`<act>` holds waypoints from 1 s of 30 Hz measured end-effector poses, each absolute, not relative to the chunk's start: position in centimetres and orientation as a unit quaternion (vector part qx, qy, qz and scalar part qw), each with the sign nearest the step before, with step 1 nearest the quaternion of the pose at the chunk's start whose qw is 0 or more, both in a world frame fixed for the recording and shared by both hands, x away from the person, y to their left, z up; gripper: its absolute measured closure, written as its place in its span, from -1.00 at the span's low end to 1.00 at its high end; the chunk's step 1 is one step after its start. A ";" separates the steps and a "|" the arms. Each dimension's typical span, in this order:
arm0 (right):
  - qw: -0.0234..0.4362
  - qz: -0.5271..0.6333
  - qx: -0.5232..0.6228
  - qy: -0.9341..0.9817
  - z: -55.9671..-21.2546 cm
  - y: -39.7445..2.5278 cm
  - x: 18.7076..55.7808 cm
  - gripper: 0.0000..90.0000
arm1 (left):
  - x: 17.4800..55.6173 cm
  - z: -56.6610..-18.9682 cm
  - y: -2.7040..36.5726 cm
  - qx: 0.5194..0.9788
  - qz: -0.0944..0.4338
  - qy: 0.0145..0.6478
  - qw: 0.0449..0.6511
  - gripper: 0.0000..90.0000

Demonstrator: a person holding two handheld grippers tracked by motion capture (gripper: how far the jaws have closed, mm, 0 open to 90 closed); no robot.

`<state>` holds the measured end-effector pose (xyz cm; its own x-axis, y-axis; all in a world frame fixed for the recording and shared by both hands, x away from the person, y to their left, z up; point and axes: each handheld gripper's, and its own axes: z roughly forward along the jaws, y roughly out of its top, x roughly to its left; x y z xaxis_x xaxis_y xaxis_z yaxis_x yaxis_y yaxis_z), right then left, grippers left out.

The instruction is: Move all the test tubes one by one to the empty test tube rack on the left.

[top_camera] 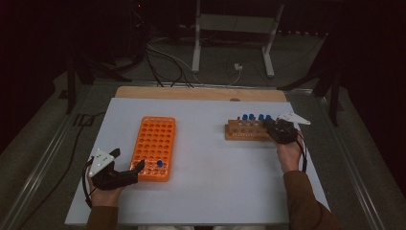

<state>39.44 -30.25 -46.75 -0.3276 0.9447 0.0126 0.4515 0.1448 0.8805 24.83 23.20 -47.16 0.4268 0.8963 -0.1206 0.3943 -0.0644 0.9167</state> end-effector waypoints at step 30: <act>0.328 0.450 0.468 0.686 -42.3 -30.7 38.2 0.71 | 24.9 -47.2 23.3 0.683 0.255 0.476 0.493 -0.98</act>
